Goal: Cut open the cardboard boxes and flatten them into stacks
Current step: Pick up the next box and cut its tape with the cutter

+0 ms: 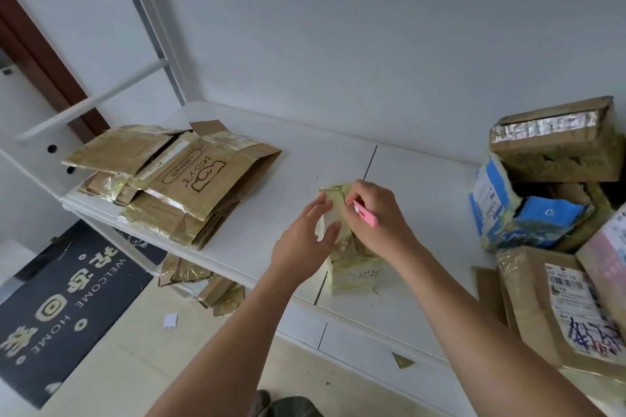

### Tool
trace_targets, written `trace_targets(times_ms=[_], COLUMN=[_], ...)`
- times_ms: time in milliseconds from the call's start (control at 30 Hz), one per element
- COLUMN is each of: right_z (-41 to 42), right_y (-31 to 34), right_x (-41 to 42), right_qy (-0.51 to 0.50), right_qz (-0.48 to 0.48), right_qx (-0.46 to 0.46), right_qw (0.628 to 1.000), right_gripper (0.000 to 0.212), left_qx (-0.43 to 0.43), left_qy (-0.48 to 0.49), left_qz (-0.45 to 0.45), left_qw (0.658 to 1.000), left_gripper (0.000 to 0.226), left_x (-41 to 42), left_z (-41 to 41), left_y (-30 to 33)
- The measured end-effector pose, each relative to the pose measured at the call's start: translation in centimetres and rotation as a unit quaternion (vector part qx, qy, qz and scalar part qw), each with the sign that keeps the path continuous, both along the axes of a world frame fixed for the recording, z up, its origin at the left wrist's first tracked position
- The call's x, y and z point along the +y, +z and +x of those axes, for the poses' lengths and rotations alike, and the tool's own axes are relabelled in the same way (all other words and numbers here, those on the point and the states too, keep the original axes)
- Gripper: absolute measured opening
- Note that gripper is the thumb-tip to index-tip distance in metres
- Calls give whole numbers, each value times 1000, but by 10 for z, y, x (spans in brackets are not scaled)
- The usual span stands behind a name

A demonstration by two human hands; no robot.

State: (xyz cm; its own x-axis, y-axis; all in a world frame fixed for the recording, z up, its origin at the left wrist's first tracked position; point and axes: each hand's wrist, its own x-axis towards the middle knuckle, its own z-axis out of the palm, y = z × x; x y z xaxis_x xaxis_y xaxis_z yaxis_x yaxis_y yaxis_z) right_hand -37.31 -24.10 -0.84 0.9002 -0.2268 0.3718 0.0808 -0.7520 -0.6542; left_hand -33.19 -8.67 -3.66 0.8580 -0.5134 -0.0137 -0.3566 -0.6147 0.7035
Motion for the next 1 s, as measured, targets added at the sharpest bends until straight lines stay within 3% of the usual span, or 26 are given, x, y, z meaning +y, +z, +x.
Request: trace_targets(times_ms=[267, 400, 567, 733, 833, 933, 1000], right_z=[-59, -104, -136, -144, -141, -134, -127], right_y=[4, 10, 2, -19, -26, -28, -25], right_x=[11, 14, 7, 8, 18, 12, 1], right_qy=[4, 32, -55, -125, -136, -163, -173], right_qz=[87, 124, 326, 454, 497, 510, 505], right_qx=[62, 51, -32, -62, -88, -135, -151], right_qw=[994, 990, 943, 880, 853, 834, 832], right_gripper=[19, 21, 16, 17, 18, 18, 15], left_qx=[-22, -43, -109, 55, 101, 182, 204], left_qy=[11, 6, -35, -23, -12, 14, 27], left_qz=[22, 42, 65, -83, -135, -139, -110], left_qw=[999, 998, 991, 995, 986, 973, 972], left_gripper=[45, 43, 42, 36, 43, 63, 64], left_x=[-3, -5, -13, -29, -40, -46, -50], left_z=[0, -1, 8, 3, -10, -15, -19], left_y=[2, 6, 9, 11, 13, 15, 15])
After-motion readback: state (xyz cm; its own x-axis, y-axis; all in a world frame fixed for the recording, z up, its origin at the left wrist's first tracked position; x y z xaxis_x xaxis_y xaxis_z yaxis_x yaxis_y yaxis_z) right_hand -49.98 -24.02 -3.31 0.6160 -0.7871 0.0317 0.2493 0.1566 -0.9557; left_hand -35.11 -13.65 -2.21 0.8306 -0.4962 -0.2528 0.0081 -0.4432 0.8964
